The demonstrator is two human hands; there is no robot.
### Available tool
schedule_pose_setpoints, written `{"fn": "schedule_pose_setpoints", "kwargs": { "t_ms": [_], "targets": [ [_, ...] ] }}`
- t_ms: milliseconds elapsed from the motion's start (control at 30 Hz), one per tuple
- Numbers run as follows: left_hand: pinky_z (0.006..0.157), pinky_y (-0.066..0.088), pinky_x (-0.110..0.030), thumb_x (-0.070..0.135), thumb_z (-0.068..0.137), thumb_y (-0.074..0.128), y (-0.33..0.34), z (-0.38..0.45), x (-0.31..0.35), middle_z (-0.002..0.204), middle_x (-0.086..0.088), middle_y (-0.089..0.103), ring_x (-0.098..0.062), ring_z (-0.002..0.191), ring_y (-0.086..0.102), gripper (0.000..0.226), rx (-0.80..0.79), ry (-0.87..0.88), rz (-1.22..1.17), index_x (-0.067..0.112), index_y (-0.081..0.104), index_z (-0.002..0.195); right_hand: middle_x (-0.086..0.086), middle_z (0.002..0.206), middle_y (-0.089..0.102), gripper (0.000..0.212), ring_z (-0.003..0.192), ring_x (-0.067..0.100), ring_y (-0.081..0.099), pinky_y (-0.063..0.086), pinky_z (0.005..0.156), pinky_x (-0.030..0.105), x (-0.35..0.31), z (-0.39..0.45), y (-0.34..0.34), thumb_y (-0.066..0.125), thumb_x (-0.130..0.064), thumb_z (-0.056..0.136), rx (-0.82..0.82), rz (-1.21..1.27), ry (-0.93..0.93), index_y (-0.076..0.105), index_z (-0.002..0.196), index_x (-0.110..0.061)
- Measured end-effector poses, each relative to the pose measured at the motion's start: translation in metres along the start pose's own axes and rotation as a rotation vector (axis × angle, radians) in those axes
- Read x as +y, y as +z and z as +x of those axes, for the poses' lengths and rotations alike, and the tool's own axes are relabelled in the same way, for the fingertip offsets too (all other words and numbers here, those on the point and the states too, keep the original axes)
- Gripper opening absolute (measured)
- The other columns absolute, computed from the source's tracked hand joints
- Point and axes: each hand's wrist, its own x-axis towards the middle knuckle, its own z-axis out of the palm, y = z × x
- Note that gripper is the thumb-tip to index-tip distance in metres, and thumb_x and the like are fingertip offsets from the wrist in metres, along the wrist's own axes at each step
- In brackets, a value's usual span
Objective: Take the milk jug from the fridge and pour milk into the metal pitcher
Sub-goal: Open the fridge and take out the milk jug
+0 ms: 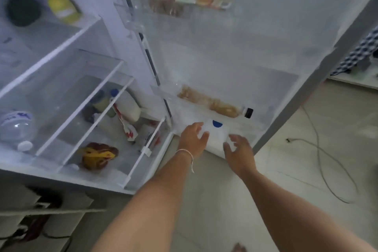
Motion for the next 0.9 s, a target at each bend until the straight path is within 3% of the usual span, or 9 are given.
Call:
{"fn": "schedule_pose_setpoints", "kwargs": {
  "t_ms": [167, 300, 433, 533, 633, 733, 900],
  "targets": [
    [0.109, 0.046, -0.038, 0.025, 0.092, 0.070, 0.041, 0.063, -0.039, 0.145, -0.009, 0.052, -0.022, 0.130, 0.055, 0.061, -0.017, -0.032, -0.013, 0.016, 0.045, 0.147, 0.006, 0.148, 0.053, 0.049, 0.133, 0.024, 0.053, 0.039, 0.110, 0.032, 0.019, 0.073, 0.039, 0.059, -0.027, 0.099, -0.030, -0.003, 0.049, 0.048, 0.145, -0.011],
    [0.116, 0.038, -0.037, 0.027, 0.090, 0.072, 0.074, 0.109, -0.067, 0.156, -0.005, 0.038, -0.020, 0.142, 0.043, 0.079, -0.064, -0.041, 0.060, 0.019, 0.029, 0.155, 0.009, 0.146, 0.055, 0.053, 0.132, 0.027, 0.055, 0.041, 0.109, 0.034, 0.044, 0.116, 0.068, 0.059, -0.029, 0.099, -0.084, -0.088, 0.058, 0.045, 0.146, -0.009],
    [0.118, 0.030, -0.031, 0.025, 0.091, 0.070, 0.101, 0.131, -0.086, 0.160, -0.005, 0.032, -0.021, 0.145, 0.037, 0.085, -0.112, -0.002, 0.153, 0.015, 0.018, 0.158, 0.009, 0.117, 0.069, 0.037, 0.108, 0.029, 0.065, 0.045, 0.084, 0.030, 0.062, 0.137, 0.087, 0.059, -0.036, 0.099, -0.033, -0.171, 0.044, 0.061, 0.122, -0.008],
    [0.117, 0.034, -0.033, 0.023, 0.090, 0.071, 0.110, 0.138, -0.097, 0.155, -0.006, 0.042, -0.023, 0.141, 0.042, 0.080, -0.055, 0.012, 0.143, 0.014, 0.026, 0.156, 0.004, 0.101, 0.071, 0.033, 0.094, 0.026, 0.068, 0.041, 0.079, 0.026, 0.070, 0.142, 0.091, 0.057, -0.039, 0.100, 0.015, -0.221, -0.012, 0.066, 0.110, -0.009],
    [0.105, 0.045, -0.030, 0.025, 0.086, 0.076, 0.115, 0.146, -0.100, 0.136, -0.004, 0.059, -0.022, 0.125, 0.056, 0.069, -0.006, 0.032, 0.087, 0.015, 0.042, 0.146, -0.003, 0.088, 0.062, 0.031, 0.080, 0.020, 0.061, 0.041, 0.076, 0.024, 0.076, 0.143, 0.092, 0.059, -0.040, 0.099, 0.018, -0.221, -0.056, 0.065, 0.105, -0.011],
    [0.089, 0.048, -0.025, 0.026, 0.083, 0.079, 0.118, 0.148, -0.097, 0.121, -0.003, 0.066, -0.020, 0.107, 0.062, 0.059, 0.007, 0.031, 0.037, 0.017, 0.051, 0.134, -0.004, 0.087, 0.060, 0.030, 0.076, 0.016, 0.053, 0.039, 0.072, 0.024, 0.080, 0.140, 0.091, 0.059, -0.040, 0.099, 0.022, -0.209, -0.077, 0.063, 0.105, -0.011],
    [0.087, 0.057, -0.033, 0.034, 0.082, 0.080, 0.116, 0.139, -0.102, 0.108, -0.005, 0.069, -0.022, 0.098, 0.066, 0.054, 0.032, 0.067, 0.014, 0.013, 0.056, 0.125, 0.004, 0.095, 0.069, 0.033, 0.077, 0.018, 0.054, 0.040, 0.072, 0.026, 0.081, 0.133, 0.085, 0.057, -0.040, 0.100, 0.040, -0.249, -0.159, 0.062, 0.109, -0.009]
  ]
}}
